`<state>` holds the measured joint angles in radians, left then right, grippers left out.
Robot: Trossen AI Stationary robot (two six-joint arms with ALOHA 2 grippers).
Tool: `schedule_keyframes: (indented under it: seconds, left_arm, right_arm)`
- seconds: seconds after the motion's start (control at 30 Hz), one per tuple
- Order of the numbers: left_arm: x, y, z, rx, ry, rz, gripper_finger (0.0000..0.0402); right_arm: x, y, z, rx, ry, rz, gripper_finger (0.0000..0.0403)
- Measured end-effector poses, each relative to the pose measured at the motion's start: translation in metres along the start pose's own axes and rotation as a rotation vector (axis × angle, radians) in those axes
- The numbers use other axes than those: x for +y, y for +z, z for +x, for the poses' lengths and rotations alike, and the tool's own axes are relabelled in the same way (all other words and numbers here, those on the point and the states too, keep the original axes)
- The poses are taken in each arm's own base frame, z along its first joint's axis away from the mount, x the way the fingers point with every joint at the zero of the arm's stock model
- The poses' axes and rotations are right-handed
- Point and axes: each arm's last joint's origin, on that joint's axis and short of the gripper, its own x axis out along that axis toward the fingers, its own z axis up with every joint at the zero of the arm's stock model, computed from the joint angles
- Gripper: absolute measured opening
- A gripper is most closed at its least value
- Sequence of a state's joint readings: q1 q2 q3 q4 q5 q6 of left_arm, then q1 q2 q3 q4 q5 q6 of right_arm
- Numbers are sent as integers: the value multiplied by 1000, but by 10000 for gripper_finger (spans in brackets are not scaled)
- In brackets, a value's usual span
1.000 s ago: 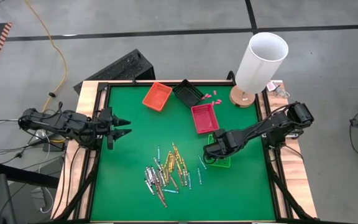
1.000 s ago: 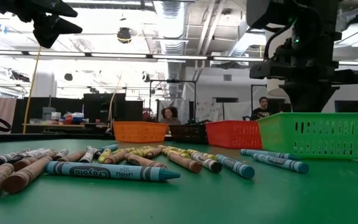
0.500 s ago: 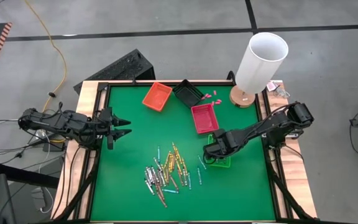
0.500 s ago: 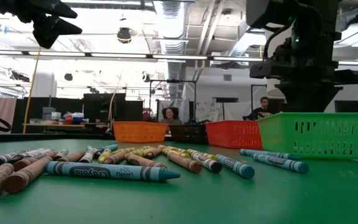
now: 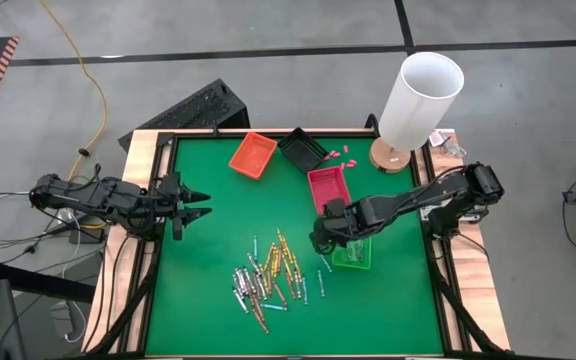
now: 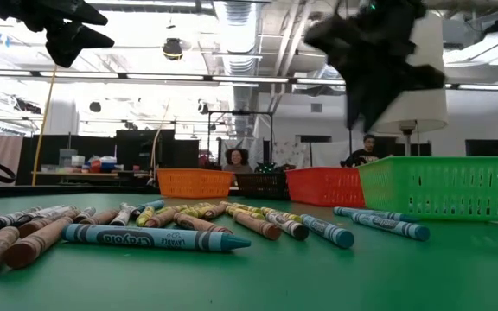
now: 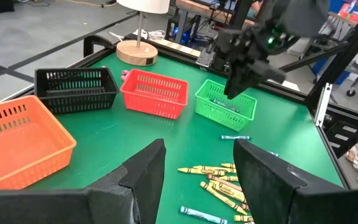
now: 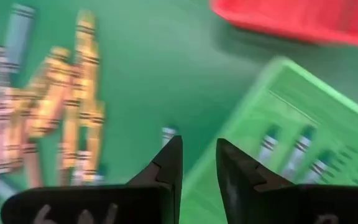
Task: Sort crayons
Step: Put the light blue crayon into the green bin
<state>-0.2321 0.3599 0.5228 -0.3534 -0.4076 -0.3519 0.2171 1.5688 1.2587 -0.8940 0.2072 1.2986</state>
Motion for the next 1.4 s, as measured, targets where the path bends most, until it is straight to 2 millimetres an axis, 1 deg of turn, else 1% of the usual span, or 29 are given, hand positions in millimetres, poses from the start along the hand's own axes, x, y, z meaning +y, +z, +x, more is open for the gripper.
schedule_keyframes:
  seconds: [0.13, 0.27, 0.37, 0.53, 0.67, 0.77, 0.87, 1.03, 1.17, 1.4]
  left_arm:
    - [0, 0, 0, 0, 0, 0, 180]
    - [-1, -1, 2, 8, 5, 8, 180]
    - [-1, -2, 5, 20, 17, 18, 180]
    - [-4, -5, 13, 56, 32, 33, 180]
    - [-6, -8, 20, 88, 44, 42, 180]
    - [-7, -10, 23, 105, 51, 50, 180]
    - [-8, -10, 26, 113, 53, 53, 180]
    - [-8, -9, 26, 99, 45, 47, 180]
    - [-8, -9, 26, 102, 45, 50, 180]
    - [-8, -9, 26, 101, 46, 48, 180]
  right_arm:
    - [18, 13, -10, -55, 132, -112, 93]
    - [30, 20, -5, -48, 171, -201, 91]
    - [37, 24, 8, 29, 151, -241, 91]
    - [46, 29, 39, 246, 55, -317, 91]
    - [53, 36, 52, 358, -53, -385, 91]
    - [57, 36, 60, 417, -147, -427, 91]
    - [61, 34, 67, 446, -191, -435, 91]
    - [63, 24, 81, 477, -211, -475, 93]
    - [65, 16, 89, 519, -208, -495, 104]
    - [64, 15, 90, 535, -207, -495, 134]
